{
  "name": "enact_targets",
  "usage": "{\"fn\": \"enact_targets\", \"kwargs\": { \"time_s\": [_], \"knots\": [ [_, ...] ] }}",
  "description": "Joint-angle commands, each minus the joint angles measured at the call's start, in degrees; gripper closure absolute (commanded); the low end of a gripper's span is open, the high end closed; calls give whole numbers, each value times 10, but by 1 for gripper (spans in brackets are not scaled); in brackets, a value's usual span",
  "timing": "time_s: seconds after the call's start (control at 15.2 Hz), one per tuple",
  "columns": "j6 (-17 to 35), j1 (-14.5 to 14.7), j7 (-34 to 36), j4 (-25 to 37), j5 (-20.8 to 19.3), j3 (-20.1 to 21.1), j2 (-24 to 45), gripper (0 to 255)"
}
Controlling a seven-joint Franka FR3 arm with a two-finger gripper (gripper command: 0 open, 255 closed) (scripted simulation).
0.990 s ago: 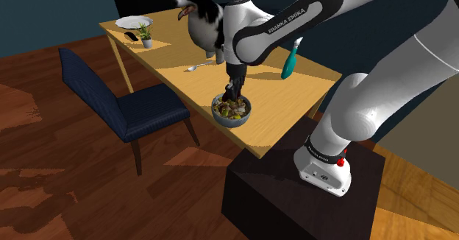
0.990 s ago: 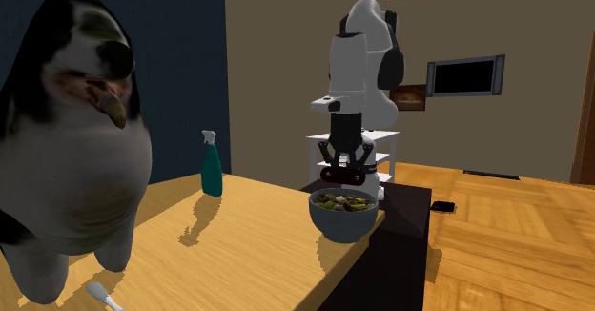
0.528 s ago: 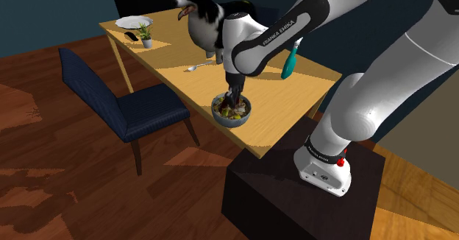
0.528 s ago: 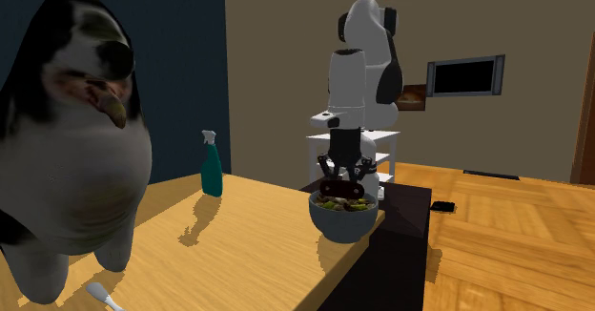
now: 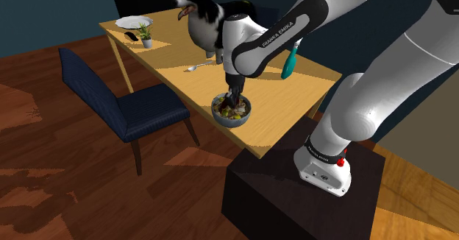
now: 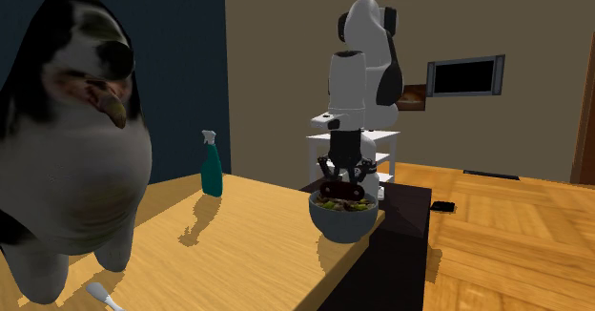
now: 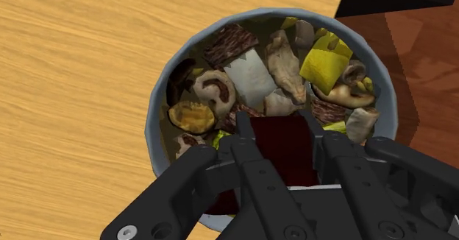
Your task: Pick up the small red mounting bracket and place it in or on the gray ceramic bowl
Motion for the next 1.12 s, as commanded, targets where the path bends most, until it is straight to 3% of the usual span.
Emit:
{"fn": "enact_targets", "kwargs": {
  "time_s": [0.0,0.26,0.53,1.06],
  "knots": [
    [0,0,0,0,0,0,0,0],
    [0,0,0,0,0,0,0,0],
    [-90,2,-3,36,4,0,-54,0],
    [-90,2,-3,36,4,0,-54,0]
  ]
}}
